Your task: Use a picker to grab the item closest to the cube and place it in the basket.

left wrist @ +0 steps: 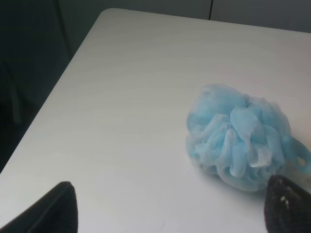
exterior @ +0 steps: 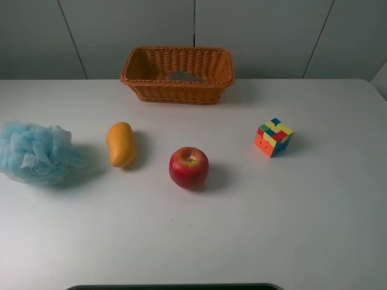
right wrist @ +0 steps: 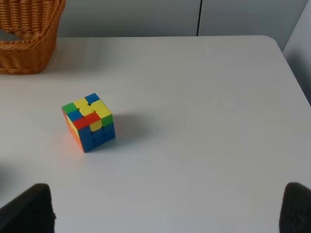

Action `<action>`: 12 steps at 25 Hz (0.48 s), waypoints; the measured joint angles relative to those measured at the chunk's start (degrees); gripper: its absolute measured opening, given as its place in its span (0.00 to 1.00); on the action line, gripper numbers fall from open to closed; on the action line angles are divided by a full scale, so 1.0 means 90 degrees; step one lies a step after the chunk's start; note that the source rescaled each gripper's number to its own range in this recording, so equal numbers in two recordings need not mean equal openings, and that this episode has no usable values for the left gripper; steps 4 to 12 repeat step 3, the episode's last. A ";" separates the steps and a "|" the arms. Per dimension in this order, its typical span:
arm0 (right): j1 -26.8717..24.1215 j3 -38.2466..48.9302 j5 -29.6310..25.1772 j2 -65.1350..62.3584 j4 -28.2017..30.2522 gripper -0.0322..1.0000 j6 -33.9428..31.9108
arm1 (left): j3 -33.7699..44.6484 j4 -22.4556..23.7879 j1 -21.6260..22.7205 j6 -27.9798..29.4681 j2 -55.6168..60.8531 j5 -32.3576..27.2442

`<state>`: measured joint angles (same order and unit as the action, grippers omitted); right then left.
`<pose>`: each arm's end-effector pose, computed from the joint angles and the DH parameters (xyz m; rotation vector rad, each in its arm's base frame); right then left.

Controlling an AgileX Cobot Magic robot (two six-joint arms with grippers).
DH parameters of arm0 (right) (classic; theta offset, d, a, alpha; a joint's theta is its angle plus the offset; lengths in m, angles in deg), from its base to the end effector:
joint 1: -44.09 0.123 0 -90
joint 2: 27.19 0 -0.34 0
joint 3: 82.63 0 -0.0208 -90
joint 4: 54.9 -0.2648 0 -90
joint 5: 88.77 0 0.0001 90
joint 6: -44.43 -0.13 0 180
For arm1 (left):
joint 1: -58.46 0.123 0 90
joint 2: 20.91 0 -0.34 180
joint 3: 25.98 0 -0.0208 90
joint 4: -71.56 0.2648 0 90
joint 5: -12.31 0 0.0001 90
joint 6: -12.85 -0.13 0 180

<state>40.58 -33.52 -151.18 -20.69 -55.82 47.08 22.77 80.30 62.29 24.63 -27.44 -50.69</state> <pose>-0.0162 0.0028 0.2671 0.0143 2.0600 -0.0472 -0.0195 0.0163 0.2690 -0.2914 2.0354 0.0970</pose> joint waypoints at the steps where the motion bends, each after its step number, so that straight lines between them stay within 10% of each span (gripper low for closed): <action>1: 0.0000 0.0000 0.0000 0.0000 0.0000 1.00 0.0000 | 0.0000 0.0000 0.0000 0.0000 0.0000 0.0000; 12: 0.0000 0.0000 0.0000 0.0000 0.0000 1.00 0.0000 | 0.0000 0.0000 0.0000 0.0000 0.0000 0.0000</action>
